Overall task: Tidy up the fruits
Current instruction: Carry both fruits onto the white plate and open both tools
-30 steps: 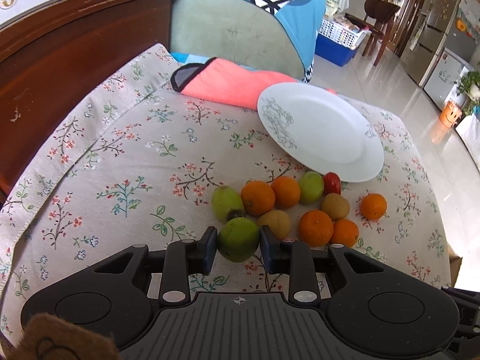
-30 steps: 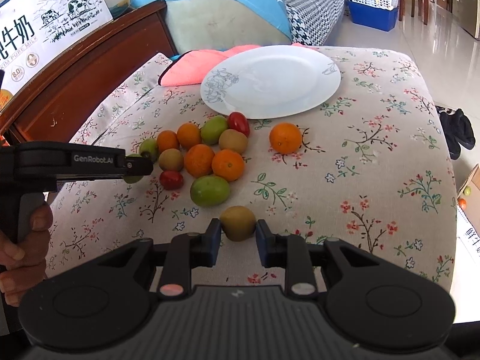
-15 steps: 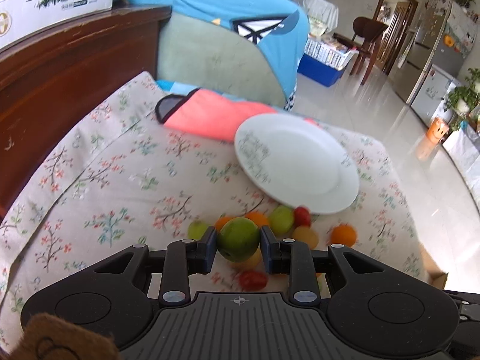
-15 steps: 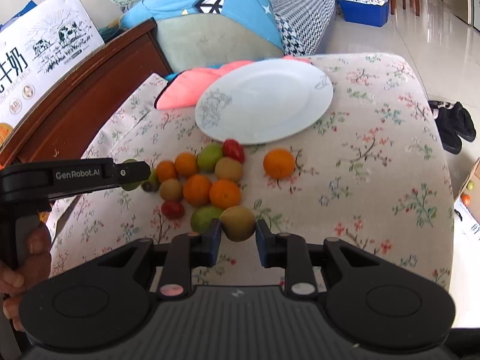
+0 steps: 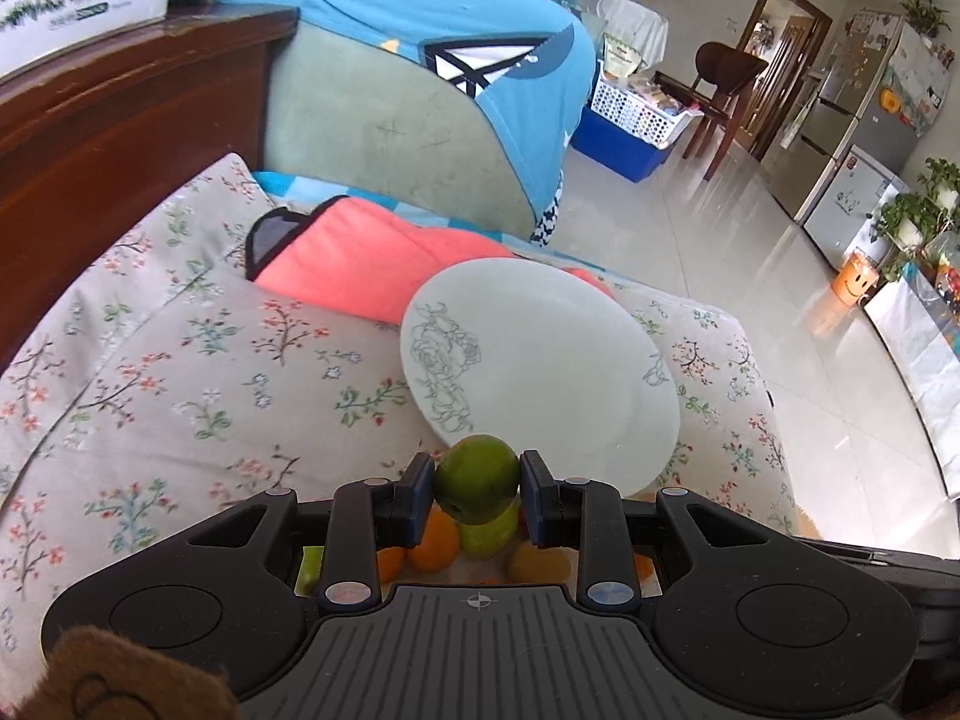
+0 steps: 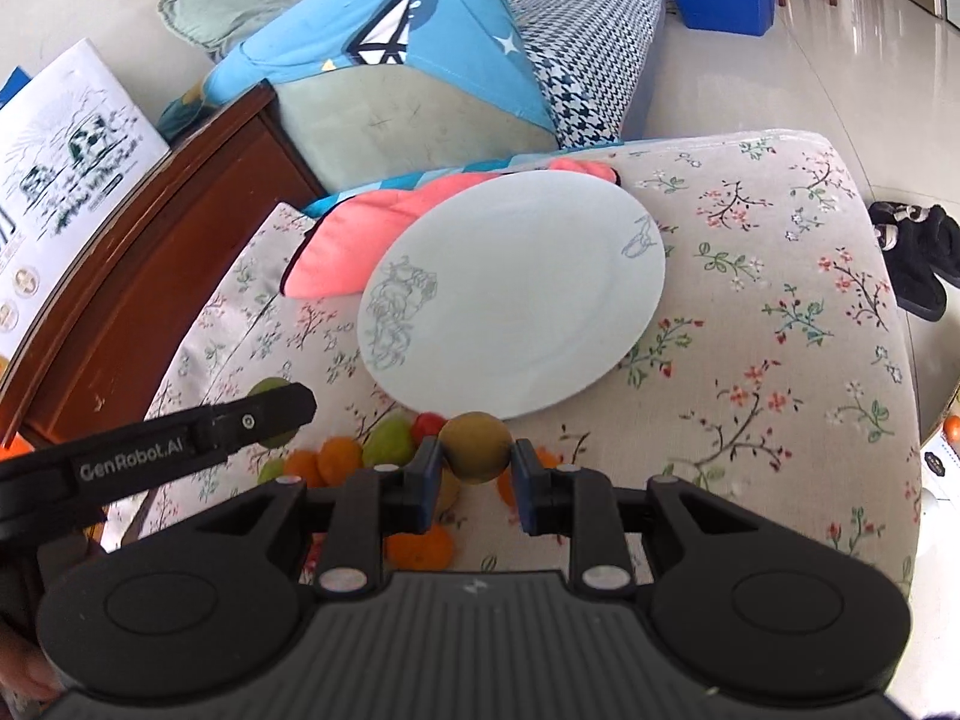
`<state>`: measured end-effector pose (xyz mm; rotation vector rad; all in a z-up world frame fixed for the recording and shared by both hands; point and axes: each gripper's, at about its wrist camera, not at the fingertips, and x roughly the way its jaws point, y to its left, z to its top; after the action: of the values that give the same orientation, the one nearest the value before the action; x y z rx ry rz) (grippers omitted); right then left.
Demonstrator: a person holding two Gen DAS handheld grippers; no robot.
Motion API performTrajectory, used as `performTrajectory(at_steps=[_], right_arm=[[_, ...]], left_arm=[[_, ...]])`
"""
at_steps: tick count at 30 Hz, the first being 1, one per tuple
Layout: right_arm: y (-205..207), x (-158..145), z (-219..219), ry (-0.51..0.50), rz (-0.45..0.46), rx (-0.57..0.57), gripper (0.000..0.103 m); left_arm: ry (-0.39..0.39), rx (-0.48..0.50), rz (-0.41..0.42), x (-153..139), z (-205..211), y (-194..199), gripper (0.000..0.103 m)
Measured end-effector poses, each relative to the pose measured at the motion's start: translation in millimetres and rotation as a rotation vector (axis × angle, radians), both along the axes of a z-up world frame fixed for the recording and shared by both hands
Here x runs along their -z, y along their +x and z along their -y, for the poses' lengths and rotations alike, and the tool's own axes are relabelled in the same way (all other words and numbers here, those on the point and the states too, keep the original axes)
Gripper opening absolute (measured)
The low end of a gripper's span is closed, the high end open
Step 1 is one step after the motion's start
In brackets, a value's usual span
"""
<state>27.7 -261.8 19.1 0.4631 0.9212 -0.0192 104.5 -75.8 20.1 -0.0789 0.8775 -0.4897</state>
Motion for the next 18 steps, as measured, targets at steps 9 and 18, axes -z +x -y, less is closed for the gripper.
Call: performTrajectory(at_steps=[9,18], right_arm=[[32,8,15,0.01,0.001,0.024,0.025],[52,22,25,0.02,-0.022,0.055,0.025]], left_arm=[[0.017,0.009,-0.032,14,19,32,0.028],[0.017,-0.002,-0.062,25,27,50,0.028]])
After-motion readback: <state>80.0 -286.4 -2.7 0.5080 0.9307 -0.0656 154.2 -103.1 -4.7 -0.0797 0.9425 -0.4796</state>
